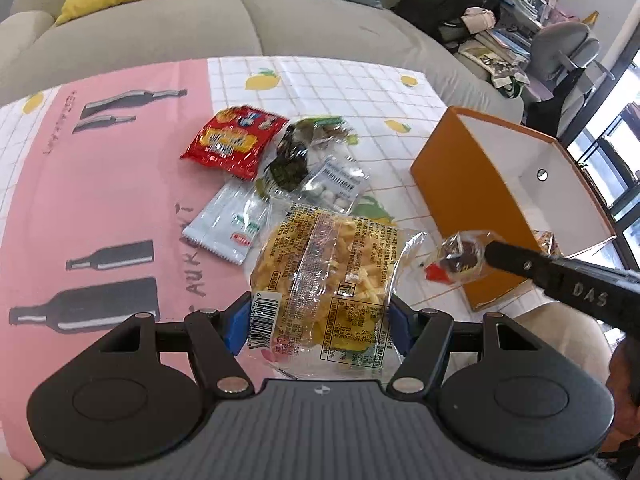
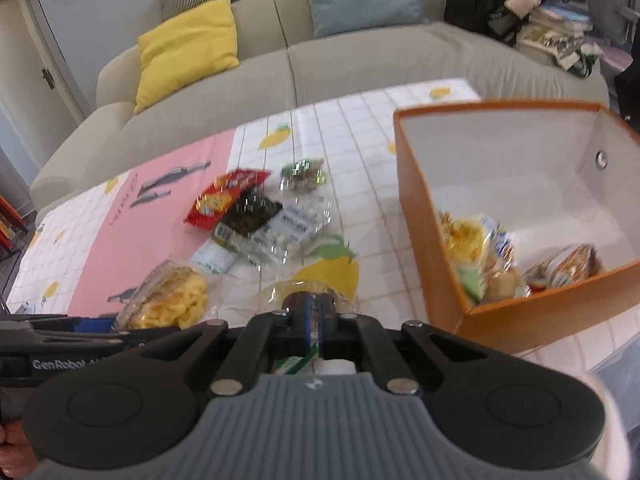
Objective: Organize snacks
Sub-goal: 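Carry the cracker bag and chestnut packet over the orange box with both tools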
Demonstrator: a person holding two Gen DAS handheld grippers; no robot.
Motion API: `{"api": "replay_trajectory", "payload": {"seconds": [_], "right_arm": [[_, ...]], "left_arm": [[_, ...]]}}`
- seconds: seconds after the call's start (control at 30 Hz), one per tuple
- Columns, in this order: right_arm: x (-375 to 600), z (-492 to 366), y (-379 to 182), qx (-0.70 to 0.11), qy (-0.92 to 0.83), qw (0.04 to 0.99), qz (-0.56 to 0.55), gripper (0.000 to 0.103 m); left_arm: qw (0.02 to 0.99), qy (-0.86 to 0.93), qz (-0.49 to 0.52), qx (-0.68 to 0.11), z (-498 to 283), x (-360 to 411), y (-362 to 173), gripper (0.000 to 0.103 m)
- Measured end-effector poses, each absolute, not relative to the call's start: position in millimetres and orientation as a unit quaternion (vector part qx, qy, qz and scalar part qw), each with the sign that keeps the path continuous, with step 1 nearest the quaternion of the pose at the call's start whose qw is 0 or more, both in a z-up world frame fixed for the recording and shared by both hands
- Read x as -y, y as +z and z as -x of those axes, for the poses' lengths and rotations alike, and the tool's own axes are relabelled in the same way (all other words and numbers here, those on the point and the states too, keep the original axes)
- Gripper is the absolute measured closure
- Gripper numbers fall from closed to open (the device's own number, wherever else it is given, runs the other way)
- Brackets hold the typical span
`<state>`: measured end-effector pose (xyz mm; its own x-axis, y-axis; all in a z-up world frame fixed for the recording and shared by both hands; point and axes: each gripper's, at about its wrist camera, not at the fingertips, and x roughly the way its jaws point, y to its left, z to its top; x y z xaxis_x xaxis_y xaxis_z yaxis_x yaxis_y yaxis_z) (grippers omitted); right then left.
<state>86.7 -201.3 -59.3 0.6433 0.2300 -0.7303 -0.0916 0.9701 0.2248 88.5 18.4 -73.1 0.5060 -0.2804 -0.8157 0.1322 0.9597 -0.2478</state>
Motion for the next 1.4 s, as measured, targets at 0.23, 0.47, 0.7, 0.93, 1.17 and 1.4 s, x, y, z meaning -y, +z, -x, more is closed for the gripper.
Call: {"api": "replay_trajectory", "payload": {"seconds": [0.23,0.47,0.7,0.93,1.17,1.4], "right_arm": [[220,-86,-20,-0.372,0.086,0.921,-0.079,0.103],[255,-99,1,-0.358,0.055,0.931,-0.05,0.103],[305,-115,10,-0.356,0.0,0.934,-0.021,0.103],[342,-137,-1,-0.375,-0.03,0.926,-0.011,0.103],[356,-166,-27,-0.408,-0.03,0.912,0.011,0.103],[360,-184,-52,-0.437,-0.027,0.898,0.037,0.103]], "left_arm": [[0.873,-0.146,0.056,-0.461,-99,5,-39,0.027],[0.882,-0.199,0.011,-0.426,-125,57,-2,0.027],[0.88,-0.255,-0.066,-0.395,-155,123,17,0.027],[0.859,-0.302,-0.147,-0.387,-185,186,8,0.027],[0.831,-0.317,-0.211,-0.405,-207,220,-23,0.027],[0.815,-0.31,-0.239,-0.427,-225,237,-49,0.026]]}}
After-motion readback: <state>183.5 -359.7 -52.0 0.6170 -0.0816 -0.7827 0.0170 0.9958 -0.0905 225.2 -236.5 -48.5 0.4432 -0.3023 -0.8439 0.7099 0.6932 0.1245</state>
